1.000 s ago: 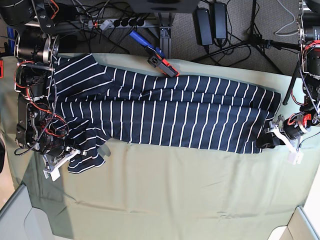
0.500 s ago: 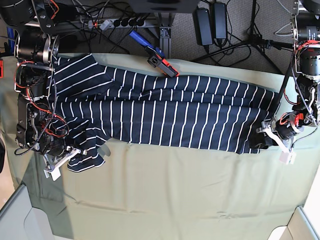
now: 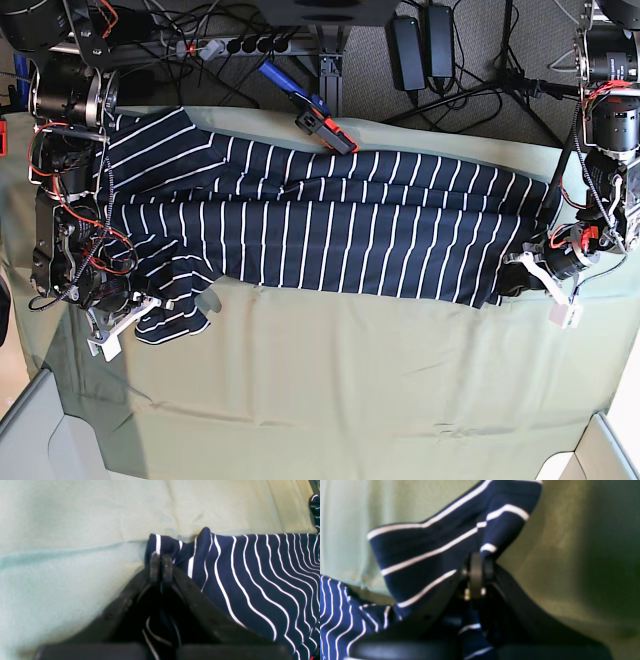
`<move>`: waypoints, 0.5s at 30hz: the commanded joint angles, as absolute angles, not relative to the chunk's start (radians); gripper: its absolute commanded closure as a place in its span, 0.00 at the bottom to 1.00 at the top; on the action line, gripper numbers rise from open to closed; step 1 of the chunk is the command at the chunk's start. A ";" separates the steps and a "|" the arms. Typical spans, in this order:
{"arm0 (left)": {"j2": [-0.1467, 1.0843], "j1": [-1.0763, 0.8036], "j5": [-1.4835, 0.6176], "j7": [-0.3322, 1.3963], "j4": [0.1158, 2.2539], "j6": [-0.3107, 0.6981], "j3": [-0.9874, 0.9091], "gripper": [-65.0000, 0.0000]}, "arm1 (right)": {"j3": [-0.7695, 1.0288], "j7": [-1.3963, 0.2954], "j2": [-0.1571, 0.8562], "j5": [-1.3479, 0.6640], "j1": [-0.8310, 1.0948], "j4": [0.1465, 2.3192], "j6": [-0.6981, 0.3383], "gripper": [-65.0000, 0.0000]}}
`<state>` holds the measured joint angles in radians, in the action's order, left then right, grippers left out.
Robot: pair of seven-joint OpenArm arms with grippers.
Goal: Fold the T-shirt properly
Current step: 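Grasp the folded edge with both grippers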
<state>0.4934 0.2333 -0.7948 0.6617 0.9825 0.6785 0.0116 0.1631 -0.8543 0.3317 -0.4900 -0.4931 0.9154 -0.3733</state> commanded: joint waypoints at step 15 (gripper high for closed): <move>0.674 0.245 -1.079 0.910 1.266 0.698 0.005 1.00 | 0.166 -0.986 0.396 -0.592 -0.433 1.166 -0.435 1.00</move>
<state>0.6540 0.2249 -1.0615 0.9268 1.2495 0.6804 0.0135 0.1619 -0.9970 0.3794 -0.5770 -0.4103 1.1477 -0.3740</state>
